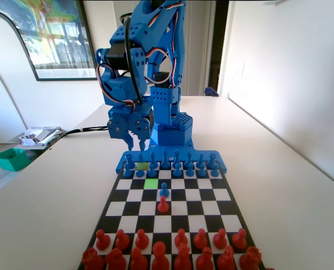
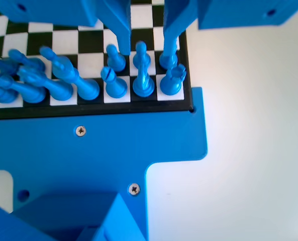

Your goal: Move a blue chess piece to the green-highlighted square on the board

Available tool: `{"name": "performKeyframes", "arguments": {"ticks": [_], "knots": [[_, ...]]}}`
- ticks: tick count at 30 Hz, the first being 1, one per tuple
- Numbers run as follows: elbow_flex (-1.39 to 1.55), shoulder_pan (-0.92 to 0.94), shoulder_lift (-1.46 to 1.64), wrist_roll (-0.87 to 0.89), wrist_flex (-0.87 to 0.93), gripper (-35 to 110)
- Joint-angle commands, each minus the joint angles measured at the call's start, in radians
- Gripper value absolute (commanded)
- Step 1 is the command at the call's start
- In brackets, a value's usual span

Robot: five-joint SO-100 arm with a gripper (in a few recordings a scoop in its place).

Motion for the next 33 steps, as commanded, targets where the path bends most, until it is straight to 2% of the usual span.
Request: {"name": "performKeyframes", "arguments": {"ticks": [1,33], "knots": [[-0.005,0.005,0.006,-0.008,0.006,11],[0.061,-0.003,-0.100,-0.031,-0.170,10]]}}
